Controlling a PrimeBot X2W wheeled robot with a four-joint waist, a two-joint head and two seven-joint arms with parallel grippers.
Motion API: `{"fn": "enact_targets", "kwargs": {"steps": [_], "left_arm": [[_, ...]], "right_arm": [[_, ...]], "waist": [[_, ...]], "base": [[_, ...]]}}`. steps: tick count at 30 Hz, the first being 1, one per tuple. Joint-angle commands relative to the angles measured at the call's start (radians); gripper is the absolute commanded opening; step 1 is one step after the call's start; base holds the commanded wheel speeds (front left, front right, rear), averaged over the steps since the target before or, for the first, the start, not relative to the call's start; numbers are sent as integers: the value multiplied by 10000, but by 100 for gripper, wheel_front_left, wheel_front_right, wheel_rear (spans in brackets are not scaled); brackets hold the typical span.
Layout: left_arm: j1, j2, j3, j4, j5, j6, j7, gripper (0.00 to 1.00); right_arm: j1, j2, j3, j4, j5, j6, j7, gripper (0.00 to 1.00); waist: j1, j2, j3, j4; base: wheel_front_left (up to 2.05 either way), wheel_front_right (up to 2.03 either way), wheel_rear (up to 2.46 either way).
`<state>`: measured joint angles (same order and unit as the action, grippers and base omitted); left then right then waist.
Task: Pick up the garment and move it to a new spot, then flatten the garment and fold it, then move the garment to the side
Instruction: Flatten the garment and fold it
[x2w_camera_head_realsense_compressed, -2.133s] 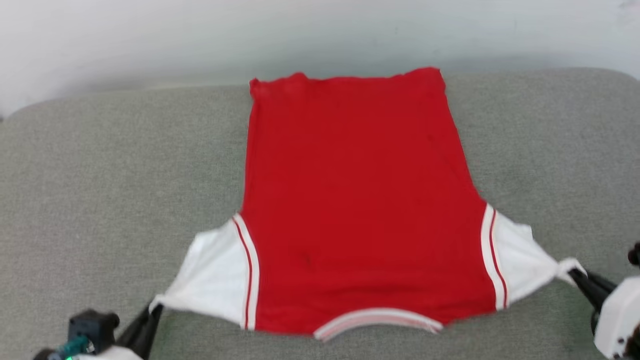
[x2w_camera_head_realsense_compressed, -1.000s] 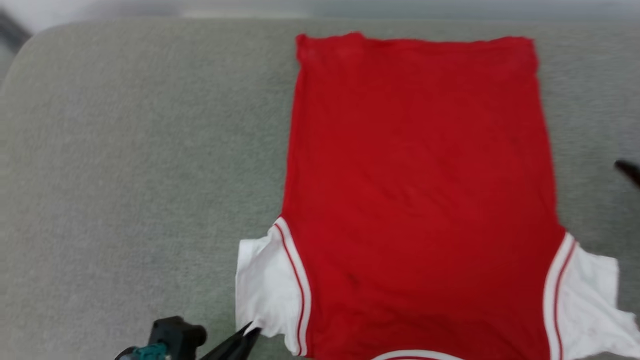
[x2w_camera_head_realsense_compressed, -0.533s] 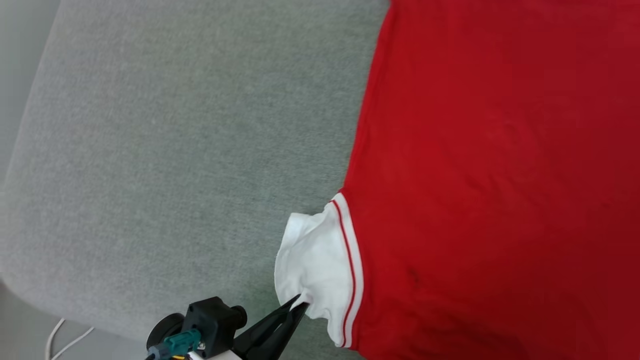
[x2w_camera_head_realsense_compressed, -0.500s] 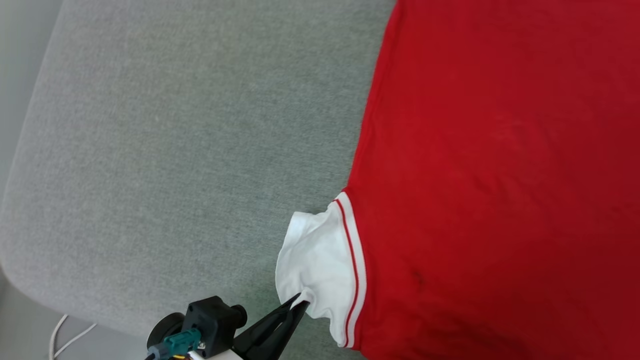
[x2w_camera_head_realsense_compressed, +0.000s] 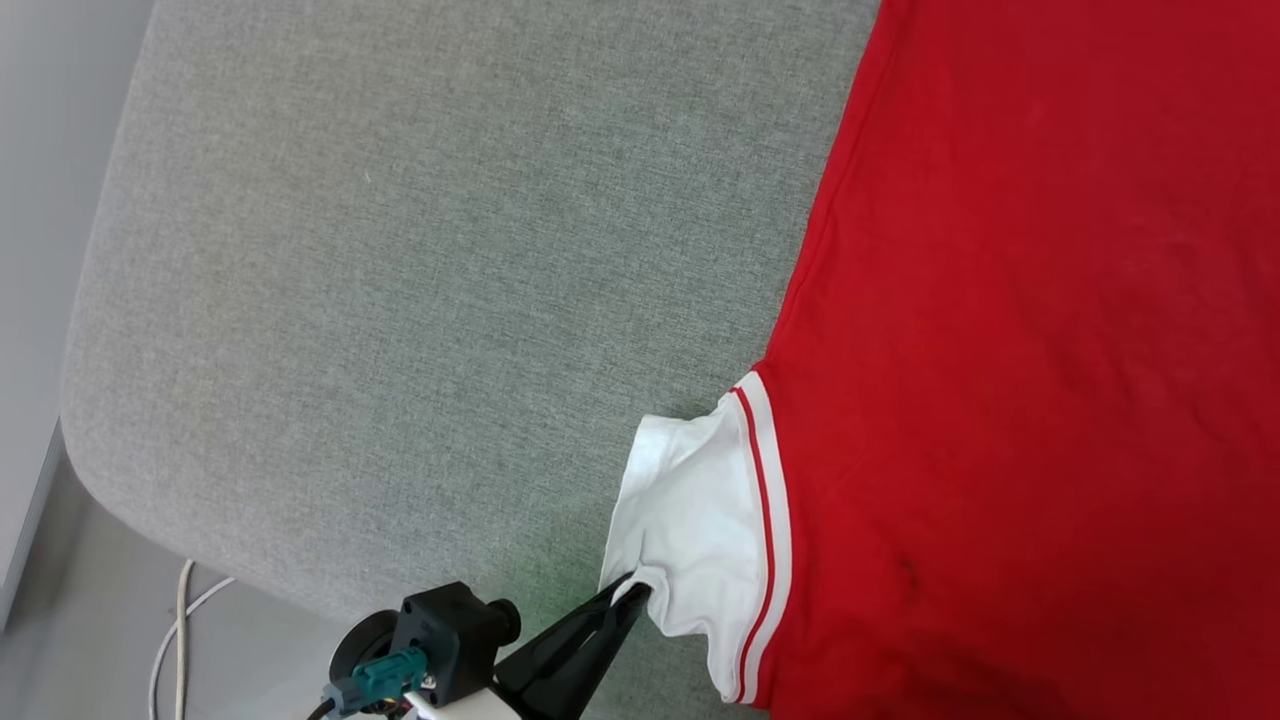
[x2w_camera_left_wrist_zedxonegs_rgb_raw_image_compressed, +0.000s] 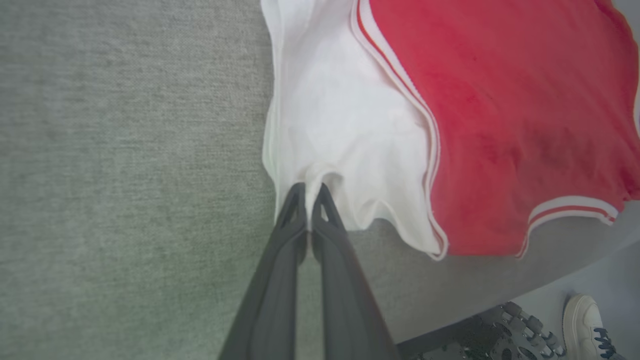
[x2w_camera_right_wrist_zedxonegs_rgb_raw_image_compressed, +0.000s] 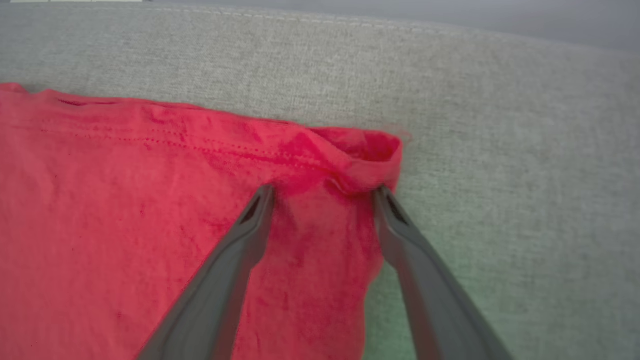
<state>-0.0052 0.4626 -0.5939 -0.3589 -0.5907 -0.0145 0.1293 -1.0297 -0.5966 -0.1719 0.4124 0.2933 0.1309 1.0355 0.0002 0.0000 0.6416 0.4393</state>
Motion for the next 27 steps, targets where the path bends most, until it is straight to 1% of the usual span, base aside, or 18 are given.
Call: {"fn": "enact_targets", "kwargs": {"steps": [1, 4, 5, 6, 12, 20, 27], "left_arm": [[-162, -58, 5, 57, 74, -28, -70, 0], [-225, -120, -6, 119, 56, -21, -119, 0], [-227, -120, -14, 138, 52, -24, -118, 0], [-235, -127, -18, 157, 55, -30, -142, 0], [-310, -152, 36, 272, 73, 7, -296, 0], [-246, -16, 192, 431, 3, 100, -362, 0], [27, 300, 548, 485, 76, 447, -386, 0]], "right_arm": [[236, 84, -9, 172, -49, -4, 260, 100], [672, 121, 89, 259, -2, -4, 765, 100], [827, 117, 131, 233, 60, -4, 899, 47], [892, 90, 151, 152, 93, -4, 942, 0], [1225, 4, -233, -14, -74, -4, 1063, 0], [2102, 319, -454, 13, 21, -6, 863, 0], [3606, 724, -130, -233, 615, -6, 603, 0]], "waist": [[-2, 0, 81, 68], [-2, 0, 113, 106], [-2, 0, 114, 116], [-2, 0, 117, 123], [-2, 0, -108, 71], [-2, 0, -969, -438], [-2, 0, -2214, -1395]], "base": [[0, 0, 0], [0, 0, 0], [0, 0, 0], [0, 0, 0], [0, 0, 0], [0, 0, 0], [0, 0, 0]]}}
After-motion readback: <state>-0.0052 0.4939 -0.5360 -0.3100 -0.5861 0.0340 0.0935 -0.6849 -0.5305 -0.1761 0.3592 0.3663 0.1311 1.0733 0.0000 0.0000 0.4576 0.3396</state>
